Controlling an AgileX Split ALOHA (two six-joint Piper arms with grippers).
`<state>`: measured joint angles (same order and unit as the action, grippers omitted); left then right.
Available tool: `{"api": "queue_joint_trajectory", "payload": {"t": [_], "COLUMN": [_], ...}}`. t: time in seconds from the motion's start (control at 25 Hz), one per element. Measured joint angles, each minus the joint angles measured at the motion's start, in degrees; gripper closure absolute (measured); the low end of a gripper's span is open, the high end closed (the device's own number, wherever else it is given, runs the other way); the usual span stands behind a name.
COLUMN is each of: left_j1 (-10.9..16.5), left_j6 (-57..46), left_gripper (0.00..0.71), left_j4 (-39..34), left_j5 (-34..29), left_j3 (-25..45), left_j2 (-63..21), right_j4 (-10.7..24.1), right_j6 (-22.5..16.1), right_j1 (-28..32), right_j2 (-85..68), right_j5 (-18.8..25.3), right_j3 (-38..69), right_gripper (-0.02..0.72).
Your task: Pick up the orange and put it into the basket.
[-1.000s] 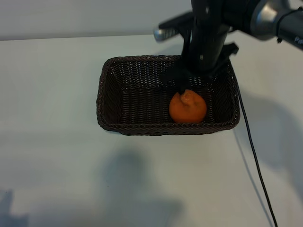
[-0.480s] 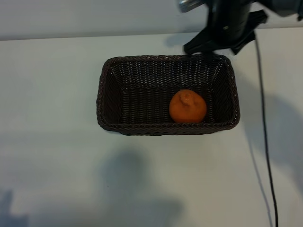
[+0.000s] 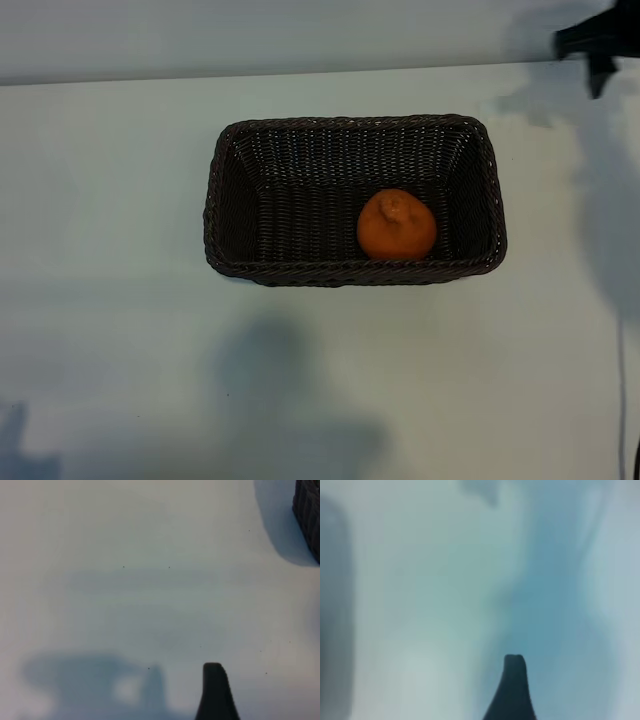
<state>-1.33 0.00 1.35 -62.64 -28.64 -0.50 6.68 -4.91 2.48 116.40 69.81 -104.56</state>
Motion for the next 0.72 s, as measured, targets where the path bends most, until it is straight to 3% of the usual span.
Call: {"api": "queue_joint_trajectory", "payload": {"t": [0.24, 0.72], "left_j1": [0.0, 0.0], "left_j6": [0.0, 0.0], "left_gripper": [0.212, 0.212], "left_j4": [0.0, 0.0], "left_j5": [0.0, 0.0], "left_j3": [0.0, 0.0], "left_j2": [0.0, 0.0], "right_j4": [-4.5, -6.0], "right_j6": [2.1, 2.7], "right_j1": [5.0, 5.6], "right_j2": [-0.7, -15.9], "right_j5": [0.1, 0.6], "right_j3": [0.0, 0.0], "right_gripper": [0.122, 0.122]}}
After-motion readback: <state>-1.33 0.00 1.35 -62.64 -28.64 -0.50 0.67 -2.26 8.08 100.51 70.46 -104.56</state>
